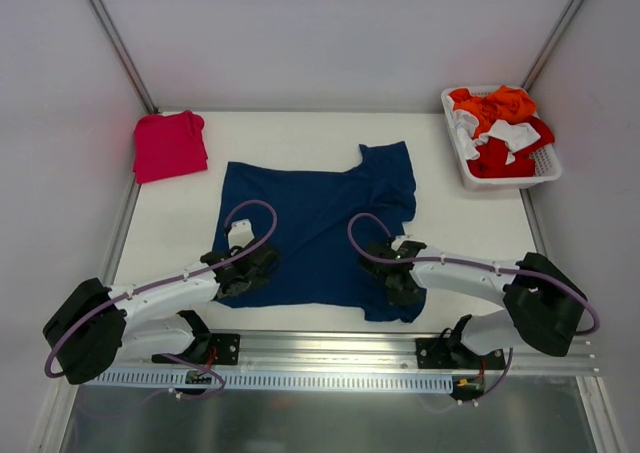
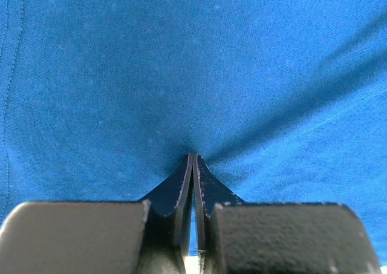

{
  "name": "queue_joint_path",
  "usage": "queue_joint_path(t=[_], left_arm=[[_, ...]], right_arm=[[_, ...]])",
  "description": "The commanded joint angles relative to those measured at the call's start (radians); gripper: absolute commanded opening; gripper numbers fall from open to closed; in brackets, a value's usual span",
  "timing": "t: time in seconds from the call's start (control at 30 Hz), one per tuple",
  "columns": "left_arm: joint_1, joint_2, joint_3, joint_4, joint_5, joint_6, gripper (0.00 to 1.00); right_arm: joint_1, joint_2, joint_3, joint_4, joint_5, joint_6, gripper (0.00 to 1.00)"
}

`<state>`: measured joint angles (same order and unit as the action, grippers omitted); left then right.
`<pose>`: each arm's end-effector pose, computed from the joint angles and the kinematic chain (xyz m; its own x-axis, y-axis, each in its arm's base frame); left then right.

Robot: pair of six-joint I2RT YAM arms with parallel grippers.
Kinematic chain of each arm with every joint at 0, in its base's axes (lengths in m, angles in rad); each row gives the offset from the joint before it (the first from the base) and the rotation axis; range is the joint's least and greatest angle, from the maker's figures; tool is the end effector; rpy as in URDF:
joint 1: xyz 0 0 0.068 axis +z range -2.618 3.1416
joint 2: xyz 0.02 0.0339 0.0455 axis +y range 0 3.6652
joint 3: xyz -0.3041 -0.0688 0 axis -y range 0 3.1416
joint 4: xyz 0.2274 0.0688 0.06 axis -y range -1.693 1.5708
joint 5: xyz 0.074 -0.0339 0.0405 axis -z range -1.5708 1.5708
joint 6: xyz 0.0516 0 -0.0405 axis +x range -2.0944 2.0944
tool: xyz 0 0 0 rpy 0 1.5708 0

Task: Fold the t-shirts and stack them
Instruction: Flatten out the tshirt

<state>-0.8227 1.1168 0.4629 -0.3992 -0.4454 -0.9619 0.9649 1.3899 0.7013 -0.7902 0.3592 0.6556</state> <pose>0.1274 -0.1046 0.1913 -0.7617 -0.2674 -0.5901 -0.1895 0.9630 -0.1918 0.1232 0.1460 0.1927 -0.9074 -0.3076 -0.2862 -0.2497 0.9427 -0.2215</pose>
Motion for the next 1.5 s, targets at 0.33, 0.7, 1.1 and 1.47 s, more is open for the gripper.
queue_joint_path(t=[0.33,0.7,1.1,1.47], left_arm=[[0.007,0.043,-0.001,-0.138,0.028,-0.043,0.00],[0.007,-0.015,-0.006,-0.141,0.017,-0.026,0.00],[0.007,-0.020,-0.001,-0.141,0.028,-0.015,0.00],[0.007,-0.049,-0.009,-0.190,0.022,-0.046,0.00]], right_arm=[[-0.098,-0.287,0.010,-0.310,0.078,-0.019,0.01],[-0.137,-0.342,-0.016,-0.029,0.021,-0.188,0.01],[-0.270,-0.365,-0.200,0.310,-0.236,-0.252,0.00],[-0.396,-0.400,-0.253,0.227,-0.247,-0.225,0.01]])
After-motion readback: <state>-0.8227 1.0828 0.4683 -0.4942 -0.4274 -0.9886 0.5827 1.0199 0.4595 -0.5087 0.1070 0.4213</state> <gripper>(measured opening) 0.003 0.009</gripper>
